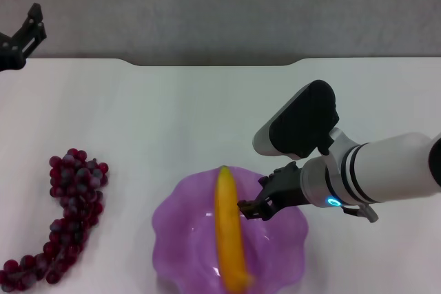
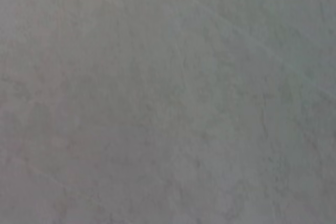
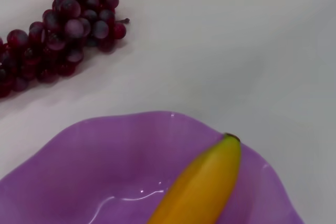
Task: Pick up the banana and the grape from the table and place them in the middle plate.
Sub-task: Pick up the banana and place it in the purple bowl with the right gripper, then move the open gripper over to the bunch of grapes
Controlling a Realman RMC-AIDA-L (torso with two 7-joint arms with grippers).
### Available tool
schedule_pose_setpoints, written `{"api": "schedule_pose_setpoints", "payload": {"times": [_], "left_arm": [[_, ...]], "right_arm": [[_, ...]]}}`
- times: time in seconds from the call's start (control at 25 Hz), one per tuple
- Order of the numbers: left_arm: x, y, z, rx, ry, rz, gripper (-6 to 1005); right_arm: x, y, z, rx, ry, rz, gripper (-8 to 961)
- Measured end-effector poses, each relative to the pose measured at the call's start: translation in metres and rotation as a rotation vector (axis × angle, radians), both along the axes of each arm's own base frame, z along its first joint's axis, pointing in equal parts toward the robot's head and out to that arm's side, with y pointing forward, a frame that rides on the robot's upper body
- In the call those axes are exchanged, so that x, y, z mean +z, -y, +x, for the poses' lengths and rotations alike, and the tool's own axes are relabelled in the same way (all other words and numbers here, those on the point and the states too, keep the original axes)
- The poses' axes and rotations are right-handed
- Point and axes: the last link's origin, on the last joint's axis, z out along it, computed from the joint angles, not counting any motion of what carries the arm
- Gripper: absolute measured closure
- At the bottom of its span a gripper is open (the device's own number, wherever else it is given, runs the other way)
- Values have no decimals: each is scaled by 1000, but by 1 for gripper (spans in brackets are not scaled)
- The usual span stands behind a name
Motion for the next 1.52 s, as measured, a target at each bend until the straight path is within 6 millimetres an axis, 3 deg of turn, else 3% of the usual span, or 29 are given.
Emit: {"api": "schedule_pose_setpoints", "payload": {"times": [0.32,0.48,0.64,0.76,0.88,1.04,1.28,1.52], "left_arm": [[-3,-1,5,12,11,-34,127],[-7,-1,10,7,13,-56,127],[-12,-3,17,-15,18,-75,128],[-15,-4,22,-30,37,-87,128],[-16,-5,24,-38,58,-99,128],[-15,-4,21,-33,66,-108,128],[-14,0,19,-26,64,-116,128],[-16,-2,13,38,44,-155,128]], "right_arm": [[13,1,-19,47,-96,62,338],[39,0,-35,156,-238,233,337],[74,-4,-34,186,-347,433,337],[103,-6,-16,171,-398,609,337],[133,-2,18,125,-439,819,339],[158,7,48,61,-438,947,347],[179,16,68,16,-423,1024,347],[187,20,80,-13,-417,1063,347]]}}
